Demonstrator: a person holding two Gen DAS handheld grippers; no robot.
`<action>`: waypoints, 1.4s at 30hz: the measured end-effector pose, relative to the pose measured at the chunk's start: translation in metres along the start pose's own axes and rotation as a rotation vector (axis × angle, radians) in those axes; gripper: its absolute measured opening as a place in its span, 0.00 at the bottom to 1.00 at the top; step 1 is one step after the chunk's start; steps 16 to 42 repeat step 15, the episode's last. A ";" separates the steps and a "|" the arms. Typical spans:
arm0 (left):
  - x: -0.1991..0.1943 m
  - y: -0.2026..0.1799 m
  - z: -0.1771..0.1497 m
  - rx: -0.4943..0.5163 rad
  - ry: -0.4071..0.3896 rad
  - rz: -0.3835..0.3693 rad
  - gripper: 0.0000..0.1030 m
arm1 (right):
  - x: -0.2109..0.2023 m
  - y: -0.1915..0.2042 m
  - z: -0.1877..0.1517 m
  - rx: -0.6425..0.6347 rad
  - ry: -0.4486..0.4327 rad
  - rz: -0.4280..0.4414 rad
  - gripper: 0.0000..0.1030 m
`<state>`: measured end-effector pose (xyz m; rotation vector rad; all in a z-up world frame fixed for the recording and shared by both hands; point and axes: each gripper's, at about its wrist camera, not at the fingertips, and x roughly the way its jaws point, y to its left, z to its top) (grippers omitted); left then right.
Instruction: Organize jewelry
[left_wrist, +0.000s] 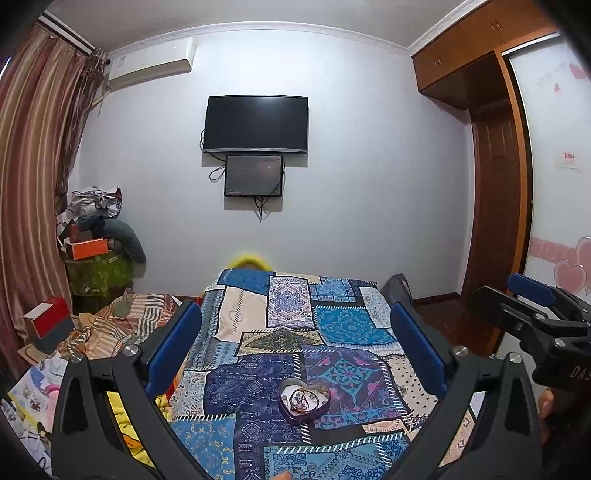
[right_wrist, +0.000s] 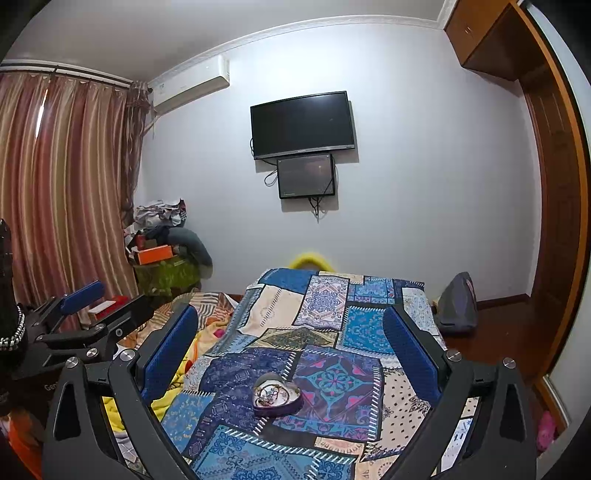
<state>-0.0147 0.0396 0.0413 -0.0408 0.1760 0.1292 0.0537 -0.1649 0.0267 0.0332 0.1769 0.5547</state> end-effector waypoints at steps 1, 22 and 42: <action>0.001 0.000 0.000 -0.002 0.002 -0.001 1.00 | 0.000 0.000 0.000 0.000 0.000 0.000 0.97; 0.001 0.001 -0.004 -0.004 0.010 -0.014 1.00 | 0.003 -0.001 0.000 0.006 0.010 0.001 0.97; 0.001 0.001 -0.004 -0.004 0.010 -0.014 1.00 | 0.003 -0.001 0.000 0.006 0.010 0.001 0.97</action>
